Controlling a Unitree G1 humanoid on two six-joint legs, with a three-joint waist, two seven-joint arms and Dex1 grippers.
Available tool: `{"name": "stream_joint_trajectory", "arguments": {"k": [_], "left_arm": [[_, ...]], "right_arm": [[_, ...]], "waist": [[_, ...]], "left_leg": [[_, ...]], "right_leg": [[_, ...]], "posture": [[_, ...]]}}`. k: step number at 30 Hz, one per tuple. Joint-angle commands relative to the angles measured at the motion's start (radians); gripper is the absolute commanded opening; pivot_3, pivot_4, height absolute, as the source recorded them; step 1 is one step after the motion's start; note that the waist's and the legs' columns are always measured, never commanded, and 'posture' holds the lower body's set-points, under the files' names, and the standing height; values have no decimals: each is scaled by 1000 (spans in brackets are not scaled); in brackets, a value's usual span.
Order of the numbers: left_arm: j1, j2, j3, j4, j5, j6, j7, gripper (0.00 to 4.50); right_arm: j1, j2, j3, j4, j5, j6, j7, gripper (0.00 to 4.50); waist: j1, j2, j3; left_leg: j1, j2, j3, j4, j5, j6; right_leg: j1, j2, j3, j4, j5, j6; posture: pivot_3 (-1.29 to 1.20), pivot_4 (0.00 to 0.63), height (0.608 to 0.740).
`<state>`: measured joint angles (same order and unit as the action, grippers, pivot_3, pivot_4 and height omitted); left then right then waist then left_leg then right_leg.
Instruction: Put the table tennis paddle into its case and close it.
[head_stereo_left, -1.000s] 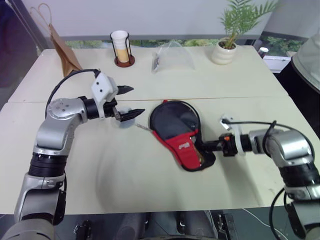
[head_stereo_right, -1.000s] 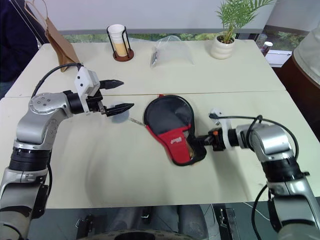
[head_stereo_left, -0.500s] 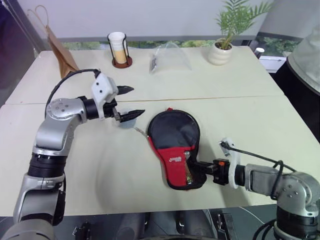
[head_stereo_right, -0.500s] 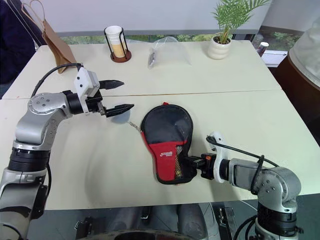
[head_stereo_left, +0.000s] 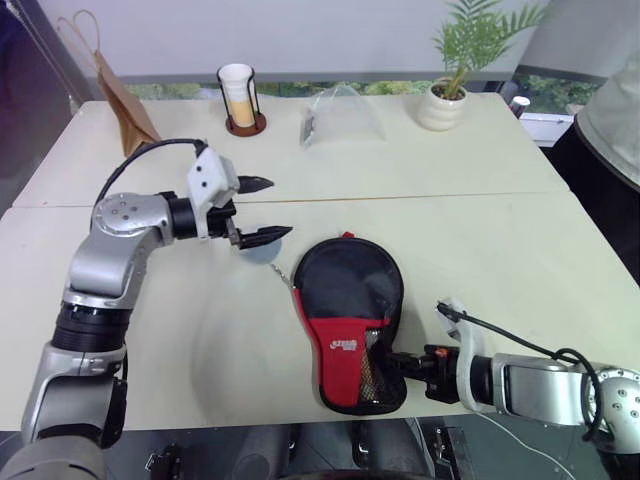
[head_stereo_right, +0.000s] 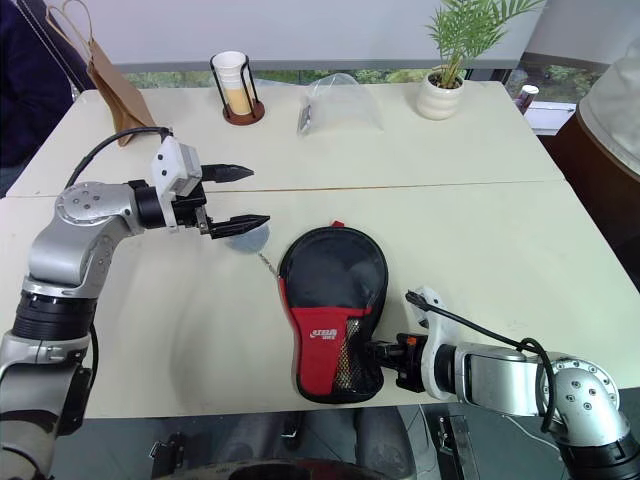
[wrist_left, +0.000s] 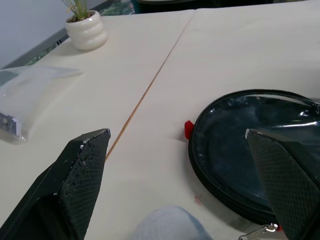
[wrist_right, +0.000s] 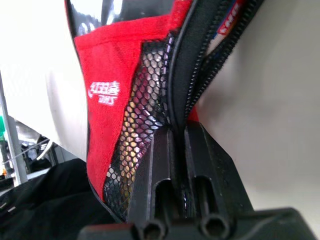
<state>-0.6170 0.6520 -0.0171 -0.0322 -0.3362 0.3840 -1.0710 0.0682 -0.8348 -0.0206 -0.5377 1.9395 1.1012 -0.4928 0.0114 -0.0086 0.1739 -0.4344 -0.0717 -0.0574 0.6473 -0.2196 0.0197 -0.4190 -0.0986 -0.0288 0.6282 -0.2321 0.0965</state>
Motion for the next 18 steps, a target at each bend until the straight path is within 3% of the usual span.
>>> {"name": "stream_joint_trajectory", "arguments": {"k": [1, 6, 11, 15, 18], "left_arm": [[-22, 8, 12, -1, -8, -17, -3, 4500], [-5, 20, 12, 12, -5, -27, -17, 4500], [16, 60, 8, 30, 15, -55, -48, 4500], [34, 102, 16, 51, 30, -76, -69, 4500], [48, 124, 13, 64, 49, -99, -71, 4500]], "right_arm": [[-44, -78, 4, 5, 33, -44, 26, 1972], [-162, -243, -47, 106, -108, 31, 243, 4473], [-320, -369, -43, 187, -397, 68, 581, 4473], [-494, -405, 81, 140, -806, -138, 954, 4473], [-589, -325, 212, 139, -1075, -331, 1118, 4473]], "waist": [[0, 0, 0], [1, 0, 0], [1, 1, 1], [-4, 2, 2], [-4, 2, 2]], "left_leg": [[0, 0, 0, 0, 0, 0], [0, 0, 0, 1, 0, 0], [0, 0, 1, 1, 0, 0], [0, 1, 2, 0, 0, 0], [0, 1, 3, -1, 0, 0]], "right_leg": [[0, 0, 0, 0, 0, 0], [1, 0, 0, 0, 0, 0], [0, 1, 0, -1, 0, 0], [-2, 1, -1, 0, 0, 0], [-3, 1, -1, 0, 0, 1]], "posture": [[0, 150, 734], [0, 150, 734], [0, 150, 734], [0, 150, 734], [0, 150, 734]]}}
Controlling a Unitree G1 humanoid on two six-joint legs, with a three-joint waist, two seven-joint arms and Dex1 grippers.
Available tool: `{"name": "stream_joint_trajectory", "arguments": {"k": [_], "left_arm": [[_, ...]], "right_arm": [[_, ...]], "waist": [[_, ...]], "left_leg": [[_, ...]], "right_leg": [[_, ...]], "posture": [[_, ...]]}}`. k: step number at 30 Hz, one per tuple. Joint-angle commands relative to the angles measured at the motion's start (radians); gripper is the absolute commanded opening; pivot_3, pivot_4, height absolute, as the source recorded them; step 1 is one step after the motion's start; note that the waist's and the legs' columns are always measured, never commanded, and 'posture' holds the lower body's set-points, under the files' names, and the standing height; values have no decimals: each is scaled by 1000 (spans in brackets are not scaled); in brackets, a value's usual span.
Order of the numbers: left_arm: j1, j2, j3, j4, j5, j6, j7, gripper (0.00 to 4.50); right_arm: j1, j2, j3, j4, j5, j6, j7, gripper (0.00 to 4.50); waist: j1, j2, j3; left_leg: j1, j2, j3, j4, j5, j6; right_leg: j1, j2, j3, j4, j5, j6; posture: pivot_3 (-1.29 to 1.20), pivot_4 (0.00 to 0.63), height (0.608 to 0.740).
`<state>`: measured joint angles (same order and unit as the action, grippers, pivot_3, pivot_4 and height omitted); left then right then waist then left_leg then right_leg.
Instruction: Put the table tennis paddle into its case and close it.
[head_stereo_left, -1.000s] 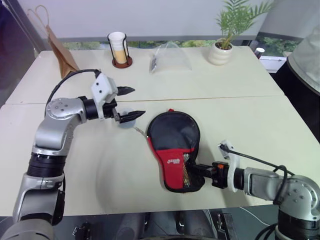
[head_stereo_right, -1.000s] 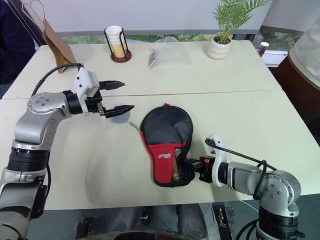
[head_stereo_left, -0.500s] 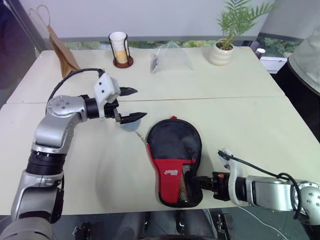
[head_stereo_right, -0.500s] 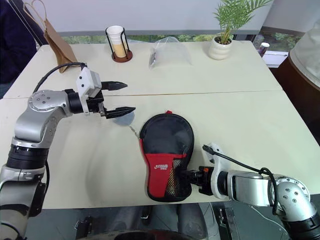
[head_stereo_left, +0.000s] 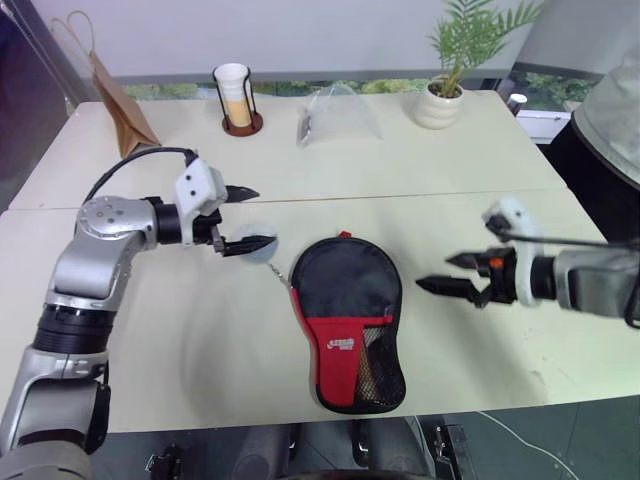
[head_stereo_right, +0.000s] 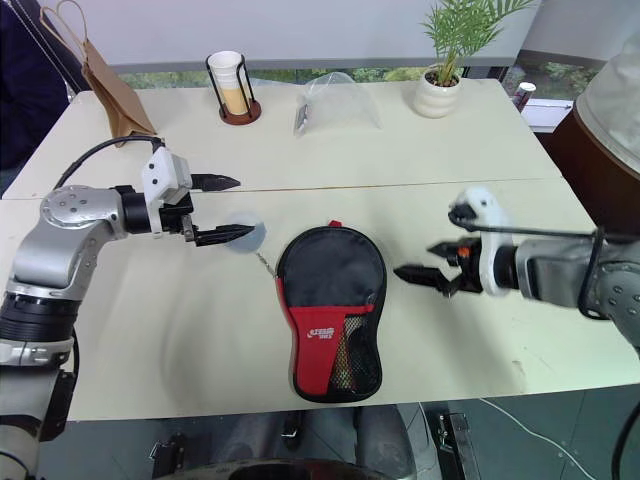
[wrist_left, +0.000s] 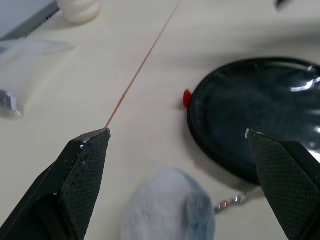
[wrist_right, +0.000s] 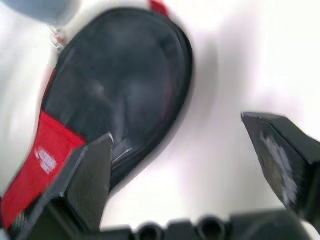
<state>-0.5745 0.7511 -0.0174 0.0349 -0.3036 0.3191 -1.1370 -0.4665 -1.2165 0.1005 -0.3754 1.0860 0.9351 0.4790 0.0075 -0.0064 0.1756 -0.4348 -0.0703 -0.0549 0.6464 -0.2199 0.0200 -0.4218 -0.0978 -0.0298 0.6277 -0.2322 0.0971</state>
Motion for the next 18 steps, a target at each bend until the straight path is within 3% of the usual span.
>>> {"name": "stream_joint_trajectory", "arguments": {"k": [1, 4, 9, 13, 18], "left_arm": [[9, 30, 12, 2, 24, -42, -5, 4500], [22, 43, 10, 13, 40, -60, -3, 4500], [40, 57, 11, 47, 70, -91, 4, 4500], [52, 56, 13, 66, 79, -104, 9, 4500], [50, 41, -2, 104, 91, -122, 14, 4500]], "right_arm": [[-80, 97, 127, -12, -289, -217, 183, 4473], [-139, 227, 232, 49, -462, -324, 263, 4473], [-149, 409, 320, 182, -619, -433, 370, 4473], [-134, 503, 343, 286, -695, -477, 421, 4473], [-103, 543, 377, 367, -787, -473, 480, 4473]], "waist": [[-2, 0, 0], [0, 0, 0], [6, 0, 0], [4, -1, 0], [4, 0, 0]], "left_leg": [[0, 0, 0, 0, 0, 0], [-1, 0, 0, 0, 0, 0], [-2, -2, 0, 1, 0, 0], [-2, -3, 0, 1, 0, -1], [-2, -3, -1, 1, 0, -1]], "right_leg": [[0, 0, 0, 0, 0, 0], [-1, 0, 1, 0, 1, 2], [-2, 0, 1, 1, 2, 3], [-3, 0, 1, 1, 2, 3], [-3, 0, 1, 2, 3, 3]], "posture": [[0, 150, 734], [0, 150, 734], [0, 150, 734], [0, 150, 734], [0, 150, 734]]}}
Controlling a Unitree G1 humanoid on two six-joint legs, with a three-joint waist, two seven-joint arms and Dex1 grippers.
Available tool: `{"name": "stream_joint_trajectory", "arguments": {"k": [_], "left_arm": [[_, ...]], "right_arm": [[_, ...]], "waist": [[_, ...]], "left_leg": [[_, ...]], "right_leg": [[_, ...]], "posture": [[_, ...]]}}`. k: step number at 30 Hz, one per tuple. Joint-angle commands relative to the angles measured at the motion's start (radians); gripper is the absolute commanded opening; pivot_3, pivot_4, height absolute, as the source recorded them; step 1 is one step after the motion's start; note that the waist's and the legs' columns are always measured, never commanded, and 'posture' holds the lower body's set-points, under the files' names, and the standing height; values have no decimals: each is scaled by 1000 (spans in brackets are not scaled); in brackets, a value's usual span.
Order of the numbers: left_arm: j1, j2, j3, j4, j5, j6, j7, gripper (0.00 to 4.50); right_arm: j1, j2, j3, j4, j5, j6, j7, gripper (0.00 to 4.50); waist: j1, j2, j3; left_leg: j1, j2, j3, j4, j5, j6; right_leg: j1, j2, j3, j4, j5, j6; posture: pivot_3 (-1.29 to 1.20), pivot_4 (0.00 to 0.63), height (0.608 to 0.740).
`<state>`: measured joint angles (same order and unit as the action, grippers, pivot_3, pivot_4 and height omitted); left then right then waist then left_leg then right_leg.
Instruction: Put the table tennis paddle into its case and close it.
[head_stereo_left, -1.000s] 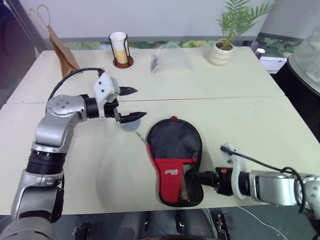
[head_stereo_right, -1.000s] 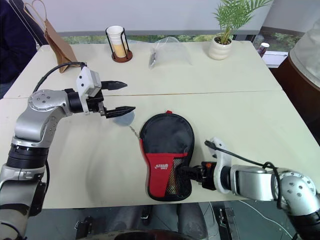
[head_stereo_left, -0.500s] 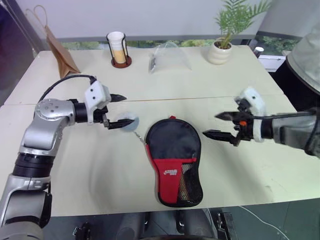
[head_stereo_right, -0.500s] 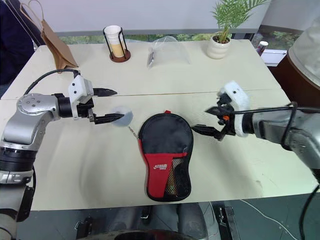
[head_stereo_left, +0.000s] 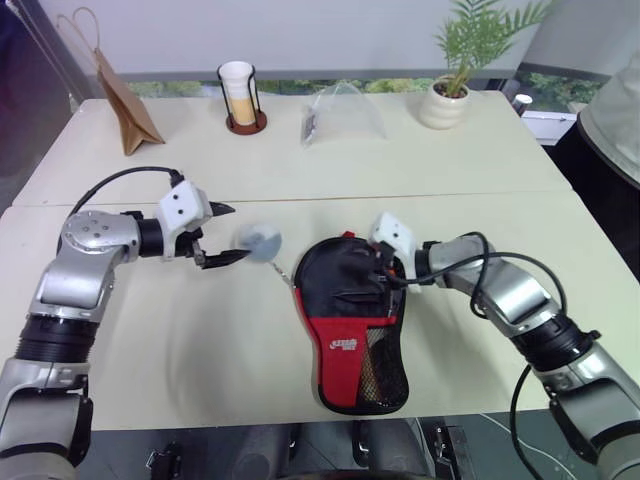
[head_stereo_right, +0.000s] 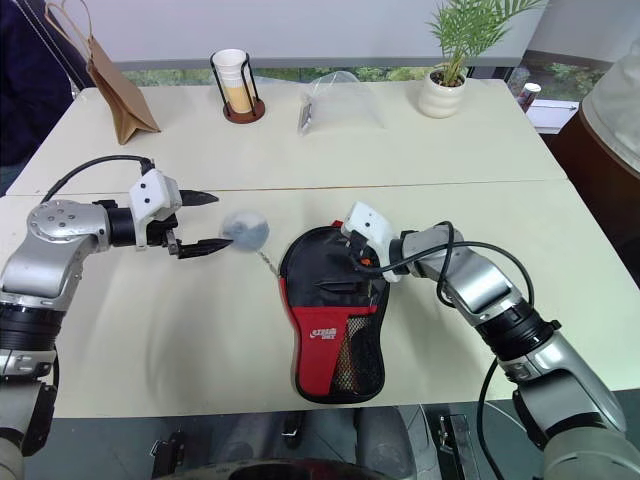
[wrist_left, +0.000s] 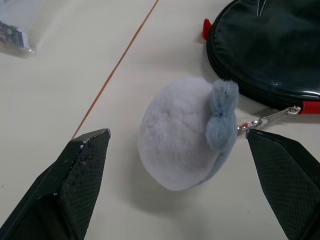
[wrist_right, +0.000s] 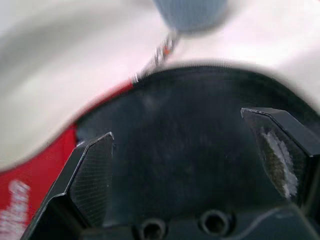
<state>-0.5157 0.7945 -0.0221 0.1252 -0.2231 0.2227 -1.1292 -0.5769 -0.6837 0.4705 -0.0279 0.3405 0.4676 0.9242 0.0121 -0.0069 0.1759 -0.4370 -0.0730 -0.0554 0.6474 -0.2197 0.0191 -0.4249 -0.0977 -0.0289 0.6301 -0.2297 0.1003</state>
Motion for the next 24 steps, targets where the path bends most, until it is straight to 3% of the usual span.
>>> {"name": "stream_joint_trajectory", "arguments": {"k": [1, 9, 18, 21, 24], "left_arm": [[-14, -8, -4, 25, 17, -33, 6, 4500], [-61, -64, -73, 143, 90, -123, 7, 4500], [-192, -192, -129, 433, 172, -267, 39, 4500], [-249, -220, -143, 510, 190, -309, 28, 3708], [-304, -245, -154, 587, 202, -347, 12, 2257]], "right_arm": [[7, 18, 7, 38, -55, 4, 39, 4473], [5, 61, -14, 85, -114, 20, 70, 4473], [21, 82, -28, 71, -167, 33, 70, 4473], [34, 84, -33, 58, -175, 41, 67, 4500], [45, 87, -40, 41, -176, 54, 61, 4500]], "waist": [[-1, 0, 0], [-1, 0, -1], [-1, -1, -2], [-1, -1, -2], [-1, -1, -2]], "left_leg": [[0, 0, 0, 0, 0, 0], [8, 0, 0, -1, 0, 0], [11, 0, 0, -1, 0, 0], [11, 0, 0, -1, 0, 0], [11, 0, 0, -1, 0, 0]], "right_leg": [[0, 0, 0, 0, 0, 0], [4, 1, 0, 0, 0, 0], [6, 1, 0, 1, 0, 0], [8, 1, 0, 1, 0, 0], [10, 1, -1, 1, 0, 0]], "posture": [[0, 150, 734], [0, 150, 734], [0, 150, 734], [0, 150, 734], [0, 150, 734]]}}
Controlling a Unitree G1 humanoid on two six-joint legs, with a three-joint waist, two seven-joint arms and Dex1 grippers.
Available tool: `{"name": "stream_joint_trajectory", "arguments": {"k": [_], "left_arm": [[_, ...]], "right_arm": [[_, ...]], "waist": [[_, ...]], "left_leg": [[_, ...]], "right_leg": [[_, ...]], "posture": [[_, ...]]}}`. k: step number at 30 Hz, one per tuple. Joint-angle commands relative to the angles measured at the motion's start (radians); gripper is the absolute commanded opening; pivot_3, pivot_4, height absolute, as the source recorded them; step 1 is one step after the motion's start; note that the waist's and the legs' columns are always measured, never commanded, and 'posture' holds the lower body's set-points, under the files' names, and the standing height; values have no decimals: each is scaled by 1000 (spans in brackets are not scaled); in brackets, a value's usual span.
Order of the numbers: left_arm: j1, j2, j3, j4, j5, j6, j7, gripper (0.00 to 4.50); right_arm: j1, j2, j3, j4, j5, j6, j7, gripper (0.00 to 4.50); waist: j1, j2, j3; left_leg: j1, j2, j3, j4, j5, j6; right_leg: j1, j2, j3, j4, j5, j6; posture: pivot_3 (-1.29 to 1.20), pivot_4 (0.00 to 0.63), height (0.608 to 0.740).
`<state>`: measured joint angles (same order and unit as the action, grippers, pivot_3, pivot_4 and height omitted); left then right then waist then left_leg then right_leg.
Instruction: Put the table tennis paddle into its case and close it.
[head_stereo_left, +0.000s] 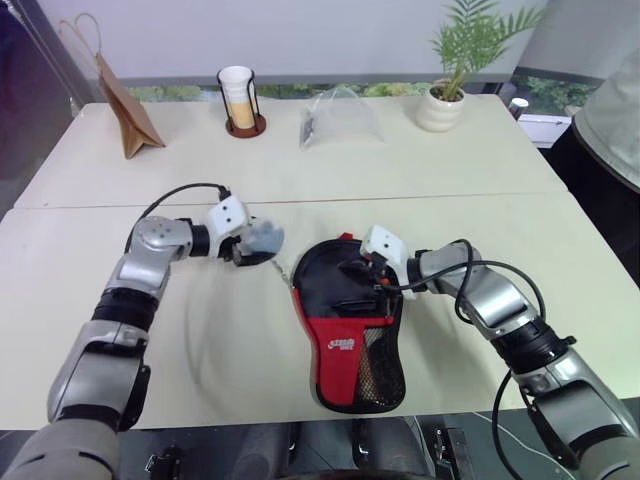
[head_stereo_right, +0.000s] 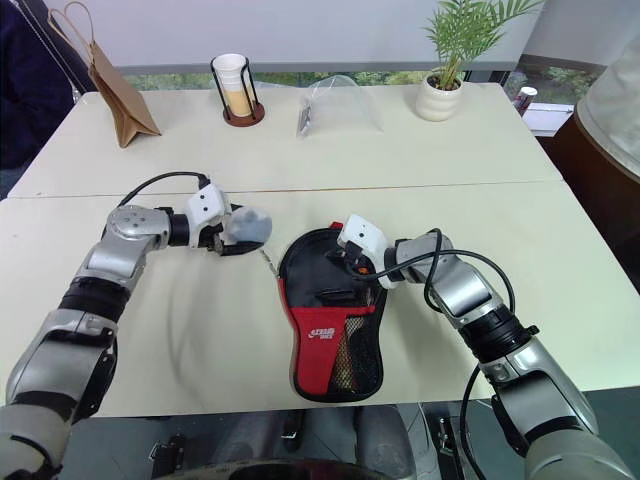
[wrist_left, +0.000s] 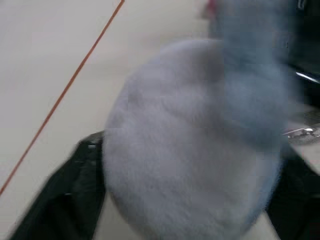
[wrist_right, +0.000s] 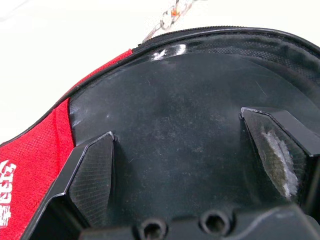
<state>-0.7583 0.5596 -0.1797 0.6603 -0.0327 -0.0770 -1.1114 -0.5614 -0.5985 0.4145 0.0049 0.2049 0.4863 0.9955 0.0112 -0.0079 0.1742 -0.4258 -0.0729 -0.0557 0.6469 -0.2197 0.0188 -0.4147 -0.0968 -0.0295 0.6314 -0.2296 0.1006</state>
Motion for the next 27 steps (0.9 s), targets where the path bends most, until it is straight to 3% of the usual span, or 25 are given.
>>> {"name": "stream_joint_trajectory", "arguments": {"k": [1, 4, 6, 13, 19, 27], "left_arm": [[-80, -19, 1, 80, 19, -62, -6, 1851], [-160, -61, -8, 206, 45, -112, 5, 581], [-240, -105, -17, 322, 75, -153, 44, 144], [-462, -274, -46, 601, 195, -231, 249, 144], [-565, -419, -29, 676, 251, -212, 427, 144], [-627, -587, 60, 696, 204, -159, 484, 144]], "right_arm": [[32, 3, 14, 3, -41, 40, -13, 4500], [44, 4, 9, -11, -47, 50, -18, 4500], [55, 0, 9, -26, -49, 65, -21, 4500], [93, -6, 23, -80, -66, 133, -35, 4500], [131, 2, 35, -148, -72, 188, -66, 4500], [176, 18, 41, -246, -64, 266, -112, 4500]], "waist": [[0, 0, 0], [2, 0, 0], [3, 0, 0], [2, -2, 0], [2, -2, 0], [2, -2, 0]], "left_leg": [[0, 0, 0, 0, 0, 0], [0, 0, -1, 1, 0, 0], [0, 0, -1, 1, 0, 0], [0, -1, -1, 1, 0, 1], [0, -1, -2, 1, 0, 1], [0, -1, -2, 1, -1, 1]], "right_leg": [[0, 0, 0, 0, 0, 0], [1, 0, -1, 0, 0, 0], [1, 0, -1, -1, 0, 0], [3, 0, -2, -1, 0, 2], [3, 0, -3, -1, 0, 3], [3, 0, -3, -1, -1, 5]], "posture": [[0, 150, 734], [0, 150, 734], [0, 150, 734], [0, 150, 734], [0, 150, 734], [0, 150, 734]]}}
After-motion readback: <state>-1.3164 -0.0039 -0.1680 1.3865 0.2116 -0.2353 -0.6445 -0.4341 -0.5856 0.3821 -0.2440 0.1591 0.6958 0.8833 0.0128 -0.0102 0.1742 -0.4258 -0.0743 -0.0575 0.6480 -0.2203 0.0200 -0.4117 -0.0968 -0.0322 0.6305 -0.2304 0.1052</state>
